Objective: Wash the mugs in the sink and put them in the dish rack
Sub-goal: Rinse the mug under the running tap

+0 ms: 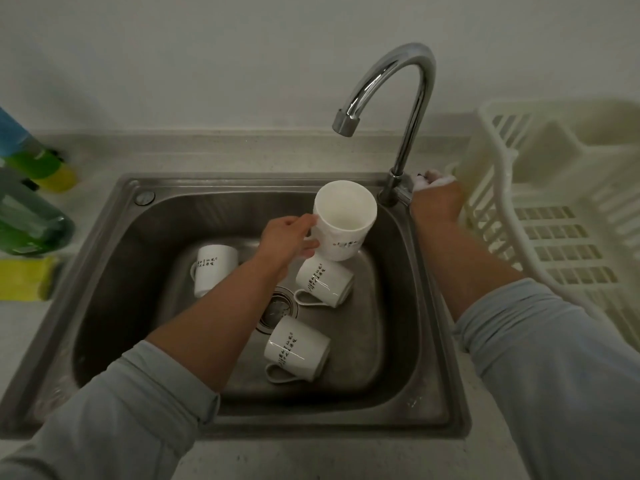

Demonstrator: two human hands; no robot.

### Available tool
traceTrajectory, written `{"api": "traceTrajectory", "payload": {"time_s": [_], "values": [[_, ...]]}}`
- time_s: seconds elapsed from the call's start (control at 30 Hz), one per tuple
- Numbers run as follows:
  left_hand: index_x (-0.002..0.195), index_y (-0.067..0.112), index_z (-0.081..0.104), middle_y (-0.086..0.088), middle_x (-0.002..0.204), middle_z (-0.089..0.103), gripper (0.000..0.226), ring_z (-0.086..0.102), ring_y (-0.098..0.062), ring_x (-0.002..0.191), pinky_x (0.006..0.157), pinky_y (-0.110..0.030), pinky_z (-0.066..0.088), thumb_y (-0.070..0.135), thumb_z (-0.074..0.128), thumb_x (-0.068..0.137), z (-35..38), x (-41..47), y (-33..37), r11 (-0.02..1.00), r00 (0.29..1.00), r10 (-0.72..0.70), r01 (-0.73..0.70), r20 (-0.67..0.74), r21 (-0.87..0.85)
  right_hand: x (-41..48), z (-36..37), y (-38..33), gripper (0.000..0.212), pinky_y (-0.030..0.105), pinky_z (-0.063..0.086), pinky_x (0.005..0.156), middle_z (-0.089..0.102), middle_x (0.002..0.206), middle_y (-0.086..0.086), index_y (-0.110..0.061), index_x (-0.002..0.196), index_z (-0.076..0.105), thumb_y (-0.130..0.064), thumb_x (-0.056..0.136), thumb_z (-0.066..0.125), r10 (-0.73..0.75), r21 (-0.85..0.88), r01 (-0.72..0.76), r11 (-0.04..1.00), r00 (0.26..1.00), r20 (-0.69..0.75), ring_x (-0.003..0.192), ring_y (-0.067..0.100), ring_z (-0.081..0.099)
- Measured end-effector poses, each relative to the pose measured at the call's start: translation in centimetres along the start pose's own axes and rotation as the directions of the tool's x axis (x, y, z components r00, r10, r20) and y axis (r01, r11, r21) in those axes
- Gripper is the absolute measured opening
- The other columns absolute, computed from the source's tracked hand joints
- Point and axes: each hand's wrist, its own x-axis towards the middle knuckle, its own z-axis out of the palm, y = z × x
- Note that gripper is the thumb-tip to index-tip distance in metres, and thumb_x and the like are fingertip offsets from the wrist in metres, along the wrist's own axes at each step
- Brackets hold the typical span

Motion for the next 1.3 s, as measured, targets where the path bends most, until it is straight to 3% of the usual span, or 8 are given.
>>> {"api": "traceTrajectory", "payload": {"time_s": [0.07,0.2,0.4,0.8,1.0,1.13,1.3], "values": [[0.110,0.004,0.063,-0.013,0.110,0.063,0.031,0.068,-0.027,0.090,0.072,-0.031,0.056,0.027,0.059,0.089,0.0,0.3,0.0,1.000,1.000,0.000,0.000,0.002,0.002,0.2,0.0,-0.1,0.029,0.024,0.043,0.086,0.066,0.115,0.010,-0.009,0.117,0.063,-0.021,0.093,0.052,0.016,0.024,-0.015,1.000,1.000,-0.022,0.107,0.023,0.061],[0.094,0.011,0.063,-0.013,0.107,0.063,0.016,0.068,-0.027,0.089,0.069,-0.029,0.054,0.026,0.059,0.090,-0.1,0.5,0.1,1.000,1.000,-0.002,0.002,0.004,-0.017,0.3,-0.1,-0.2,0.025,0.026,0.047,0.088,0.068,0.110,0.010,-0.010,0.110,0.067,-0.019,0.091,0.053,0.001,0.039,0.001,0.999,0.998,-0.060,0.103,0.023,0.063],[0.086,0.016,0.060,-0.009,0.102,0.063,0.010,0.067,-0.027,0.091,0.071,-0.029,0.055,0.025,0.058,0.091,-0.6,0.7,0.2,0.999,1.000,0.001,-0.001,0.015,-0.032,0.5,-0.4,-0.2,0.023,0.019,0.043,0.071,0.070,0.100,0.007,-0.012,0.104,0.070,-0.020,0.090,0.054,-0.010,-0.006,0.010,1.000,0.998,-0.066,0.092,0.019,0.066],[0.082,0.016,0.060,-0.005,0.095,0.062,0.011,0.067,-0.028,0.090,0.076,-0.033,0.056,0.023,0.059,0.090,-1.1,0.8,0.0,0.999,1.000,0.012,-0.011,0.026,-0.043,-1.1,-0.2,-0.1,0.020,0.023,0.043,0.071,0.071,0.094,0.010,-0.013,0.096,0.072,-0.024,0.086,0.057,-0.090,-0.143,0.086,0.986,0.996,-0.027,0.089,0.023,0.065],[0.096,0.009,0.061,-0.012,0.107,0.063,0.017,0.068,-0.027,0.088,0.069,-0.029,0.055,0.025,0.060,0.089,-1.2,0.7,0.0,1.000,1.000,0.008,-0.008,0.020,-0.025,-1.2,-0.2,0.0,0.021,0.030,0.050,0.074,0.071,0.091,0.010,-0.014,0.094,0.073,-0.026,0.085,0.059,-0.101,-0.174,0.098,0.980,0.995,-0.008,0.085,0.025,0.066],[0.087,0.013,0.062,-0.012,0.107,0.063,0.012,0.068,-0.029,0.091,0.072,-0.031,0.056,0.025,0.060,0.089,-1.3,0.5,0.1,1.000,1.000,0.005,-0.005,0.016,-0.012,-1.5,0.0,0.1,0.019,0.023,0.043,0.068,0.071,0.089,0.010,-0.014,0.093,0.073,-0.026,0.083,0.060,-0.102,-0.160,0.098,0.982,0.995,-0.019,0.084,0.025,0.065],[0.103,0.005,0.063,-0.012,0.108,0.063,0.026,0.068,-0.027,0.090,0.069,-0.029,0.056,0.026,0.060,0.089,-1.4,0.4,0.1,1.000,1.000,0.009,-0.009,0.021,0.017,-1.6,0.0,0.0,0.019,0.025,0.045,0.070,0.071,0.092,0.008,-0.014,0.096,0.072,-0.025,0.085,0.060,-0.101,-0.165,0.096,0.982,0.995,-0.020,0.082,0.021,0.064]]}}
